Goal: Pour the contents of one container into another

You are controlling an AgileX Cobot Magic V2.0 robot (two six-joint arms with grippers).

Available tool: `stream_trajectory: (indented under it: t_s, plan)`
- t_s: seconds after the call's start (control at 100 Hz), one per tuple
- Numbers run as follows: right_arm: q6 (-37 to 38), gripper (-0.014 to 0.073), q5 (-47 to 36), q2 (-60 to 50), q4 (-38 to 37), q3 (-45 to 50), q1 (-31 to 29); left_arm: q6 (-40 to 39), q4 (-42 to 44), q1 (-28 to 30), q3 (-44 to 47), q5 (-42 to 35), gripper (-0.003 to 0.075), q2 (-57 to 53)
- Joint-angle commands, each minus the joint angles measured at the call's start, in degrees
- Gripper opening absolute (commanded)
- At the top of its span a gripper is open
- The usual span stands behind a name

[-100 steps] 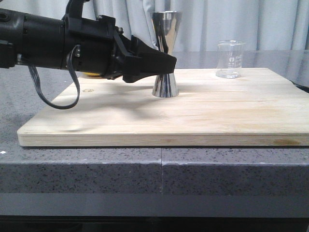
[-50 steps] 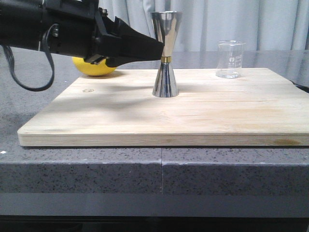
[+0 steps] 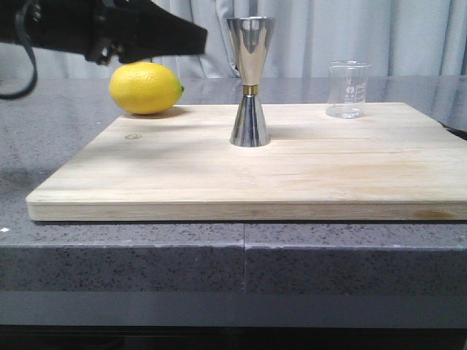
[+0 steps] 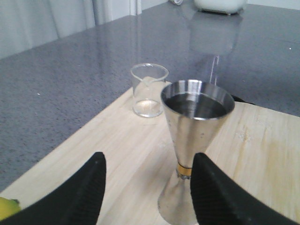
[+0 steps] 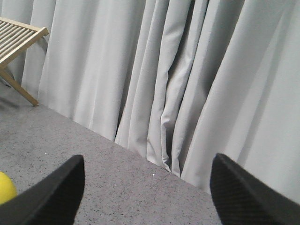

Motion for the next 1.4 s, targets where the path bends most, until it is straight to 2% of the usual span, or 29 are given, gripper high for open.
stream_trajectory:
  t_s: [0.0, 0.33, 0.6, 0.77, 1.18, 1.39]
  plan:
    - [-0.01, 0.0506, -1.32, -1.90, 3.92, -1.49, -0.37, -0.64, -2.26, 1.79, -1.31, -3.31, 0.0365, -4.39]
    - [-0.01, 0.0506, 1.61, -2.37, 6.03, -1.61, -6.03, -6.50, -3.17, 11.05, -1.31, -3.21, 0.0366, -11.89]
    - [-0.01, 0.0506, 5.25, -5.23, 6.31, -1.61, -7.92, -8.08, -9.98, 18.03, -1.31, -3.21, 0.0365, -18.43]
    - [-0.01, 0.0506, 13.29, -7.72, 6.41, -1.61, -7.92, -8.08, -12.65, 20.33, -1.31, -2.33, 0.0366, -22.42]
    - [-0.11, 0.0506, 22.10, -15.15, 6.41, -1.61, -8.40, -8.08, -12.74, 20.32, -1.31, 22.86, 0.0366, -34.22]
    - [-0.11, 0.0506, 30.20, -19.58, 5.40, -1.61, -8.28, -12.80, -11.55, 20.00, -1.31, 25.15, 0.0366, -38.56]
